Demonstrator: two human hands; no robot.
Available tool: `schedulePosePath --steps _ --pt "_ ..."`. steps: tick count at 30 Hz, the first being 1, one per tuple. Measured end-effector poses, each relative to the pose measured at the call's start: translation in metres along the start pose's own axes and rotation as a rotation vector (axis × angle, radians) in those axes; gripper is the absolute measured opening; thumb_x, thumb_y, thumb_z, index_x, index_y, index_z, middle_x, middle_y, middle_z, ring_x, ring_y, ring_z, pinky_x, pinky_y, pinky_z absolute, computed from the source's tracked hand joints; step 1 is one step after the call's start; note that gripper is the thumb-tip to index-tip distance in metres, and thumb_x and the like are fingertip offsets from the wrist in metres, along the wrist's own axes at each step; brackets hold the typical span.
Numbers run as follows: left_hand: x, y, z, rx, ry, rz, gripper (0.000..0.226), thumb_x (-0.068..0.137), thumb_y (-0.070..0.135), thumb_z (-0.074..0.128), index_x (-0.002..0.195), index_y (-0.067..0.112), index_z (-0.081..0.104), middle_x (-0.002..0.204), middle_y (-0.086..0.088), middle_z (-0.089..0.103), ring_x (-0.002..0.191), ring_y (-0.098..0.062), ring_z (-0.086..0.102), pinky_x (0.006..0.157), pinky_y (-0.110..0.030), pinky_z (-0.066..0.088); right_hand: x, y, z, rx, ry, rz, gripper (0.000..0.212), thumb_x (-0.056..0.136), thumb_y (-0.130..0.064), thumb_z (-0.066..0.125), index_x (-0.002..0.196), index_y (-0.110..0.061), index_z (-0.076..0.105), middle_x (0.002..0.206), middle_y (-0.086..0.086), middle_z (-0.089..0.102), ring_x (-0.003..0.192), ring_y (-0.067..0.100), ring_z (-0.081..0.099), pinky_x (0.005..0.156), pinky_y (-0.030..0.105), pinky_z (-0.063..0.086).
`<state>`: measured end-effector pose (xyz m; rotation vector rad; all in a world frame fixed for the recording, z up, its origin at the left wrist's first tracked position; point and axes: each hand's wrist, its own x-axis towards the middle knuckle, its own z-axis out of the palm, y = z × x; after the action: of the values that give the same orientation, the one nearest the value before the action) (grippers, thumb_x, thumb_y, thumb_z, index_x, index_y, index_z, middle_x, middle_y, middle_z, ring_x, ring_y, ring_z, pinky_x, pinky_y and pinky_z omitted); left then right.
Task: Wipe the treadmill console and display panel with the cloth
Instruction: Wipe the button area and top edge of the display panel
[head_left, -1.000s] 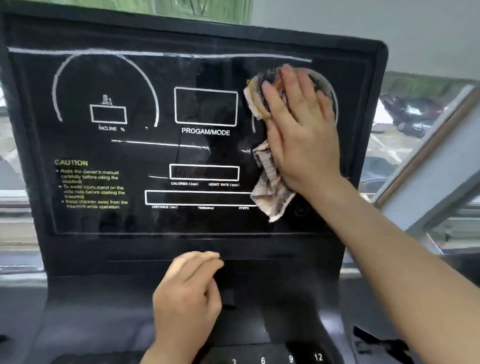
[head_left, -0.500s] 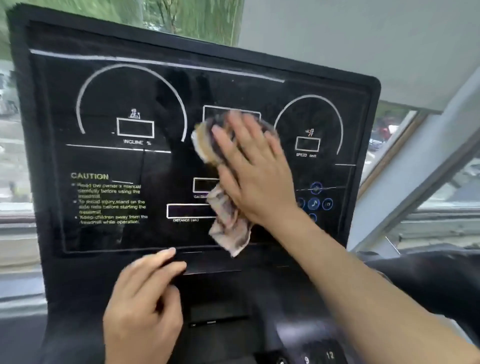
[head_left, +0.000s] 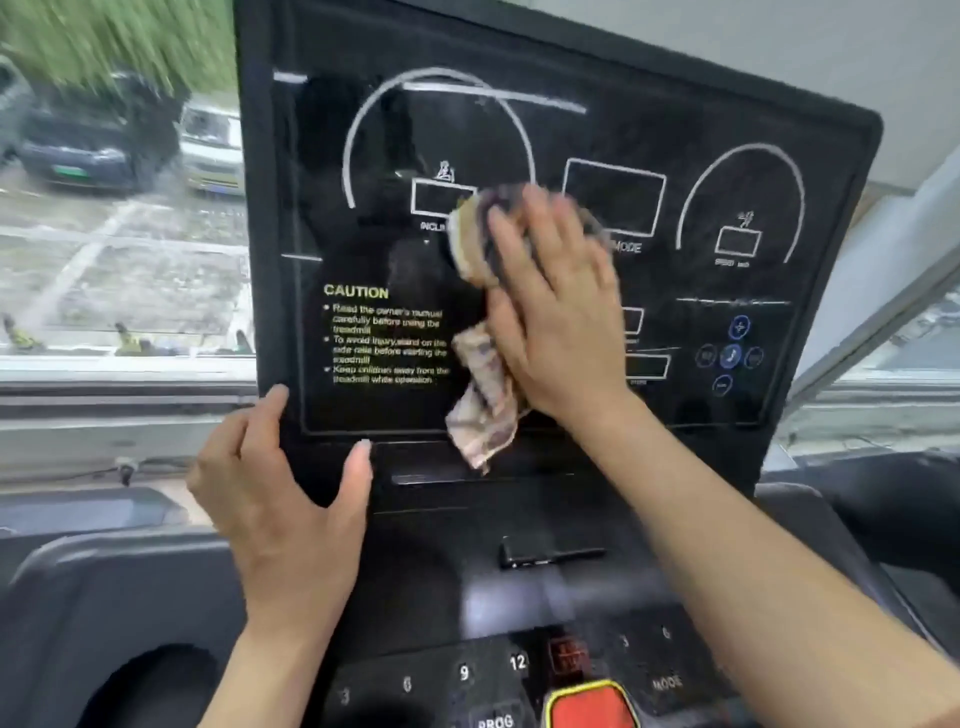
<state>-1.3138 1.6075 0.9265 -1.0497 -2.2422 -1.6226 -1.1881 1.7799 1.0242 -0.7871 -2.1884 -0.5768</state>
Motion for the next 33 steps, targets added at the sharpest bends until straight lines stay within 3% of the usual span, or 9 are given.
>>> schedulePosePath --steps 3,5,7,11,17,22,24,30,33 --pt "-0.005 -0.012 0.0 -0.172 -0.087 -0.244 0.073 0.08 0.038 0.074 0.14 0.019 0.036 0.136 -0.008 0.045 0.125 -0.024 0.042 0.108 -0.035 0.031 0.019 -0.025 0.006 0.027 0.095 0.344 0.054 0.097 -0.026 0.04 0.149 -0.014 0.035 0.157 0.014 0.028 0.147 0.029 0.021 0.116 0.043 0.017" --pt "-0.008 -0.014 0.002 -0.184 -0.17 -0.354 0.071 0.084 0.042 0.065 0.144 0.026 0.03 0.142 -0.002 0.047 0.127 -0.025 0.045 0.101 -0.037 0.034 -0.013 -0.07 0.015 0.041 -0.018 0.185 0.057 0.096 -0.028 0.043 0.151 -0.016 0.032 0.159 0.012 0.023 0.148 0.027 0.017 0.116 0.044 0.016" --pt "-0.012 -0.016 0.002 -0.133 -0.198 -0.238 0.065 0.09 0.047 0.05 0.146 0.023 0.026 0.143 -0.003 0.047 0.124 -0.03 0.047 0.093 -0.04 0.037 -0.054 -0.104 0.017 0.069 -0.17 -0.095 0.058 0.094 -0.03 0.047 0.15 -0.021 0.035 0.159 0.007 0.025 0.148 0.023 0.018 0.115 0.043 0.018" --pt "-0.014 -0.024 0.004 -0.092 -0.183 -0.216 0.063 0.093 0.051 0.031 0.146 0.017 0.026 0.141 -0.01 0.048 0.12 -0.035 0.049 0.089 -0.044 0.041 -0.035 -0.075 0.01 0.036 -0.179 -0.375 0.05 0.099 -0.034 0.04 0.148 -0.026 0.039 0.157 0.001 0.031 0.146 0.017 0.024 0.113 0.038 0.024" --pt "-0.015 -0.022 0.005 -0.067 -0.175 -0.253 0.06 0.091 0.045 0.028 0.145 0.021 0.023 0.143 -0.009 0.047 0.122 -0.036 0.049 0.091 -0.048 0.041 0.06 -0.071 0.013 0.014 0.103 0.117 0.054 0.096 -0.027 0.042 0.148 -0.015 0.038 0.156 0.014 0.031 0.145 0.029 0.025 0.115 0.045 0.021" --pt "-0.016 -0.031 0.005 -0.096 -0.174 -0.246 0.047 0.078 0.023 0.034 0.123 0.014 0.039 0.106 -0.022 0.061 0.088 -0.045 0.057 0.066 -0.037 0.035 -0.043 -0.119 0.021 0.131 -0.194 -0.394 0.049 0.098 -0.031 0.043 0.147 -0.026 0.042 0.157 -0.002 0.03 0.147 0.015 0.022 0.114 0.038 0.021" --pt "-0.016 -0.033 0.004 -0.099 -0.185 -0.248 0.057 0.079 0.031 0.03 0.132 0.014 0.041 0.114 -0.019 0.062 0.096 -0.041 0.056 0.07 -0.037 0.037 -0.02 -0.102 0.018 0.142 -0.173 -0.49 0.045 0.099 -0.032 0.043 0.144 -0.027 0.046 0.154 -0.003 0.036 0.145 0.014 0.028 0.113 0.036 0.025" --pt "-0.014 -0.025 0.0 -0.126 -0.197 -0.284 0.057 0.094 0.036 0.033 0.149 0.021 0.029 0.145 -0.005 0.047 0.128 -0.029 0.046 0.099 -0.032 0.033 0.102 -0.094 0.012 0.073 0.136 -0.082 0.047 0.099 -0.033 0.042 0.144 -0.02 0.047 0.152 0.008 0.039 0.143 0.025 0.032 0.114 0.042 0.025" --pt "-0.014 -0.029 0.0 -0.148 -0.19 -0.315 0.052 0.091 0.032 0.037 0.14 0.015 0.042 0.134 -0.007 0.055 0.118 -0.033 0.048 0.089 -0.028 0.033 0.05 -0.118 0.023 0.11 0.051 -0.207 0.046 0.097 -0.032 0.048 0.141 -0.017 0.051 0.152 0.009 0.039 0.143 0.028 0.031 0.114 0.046 0.022"
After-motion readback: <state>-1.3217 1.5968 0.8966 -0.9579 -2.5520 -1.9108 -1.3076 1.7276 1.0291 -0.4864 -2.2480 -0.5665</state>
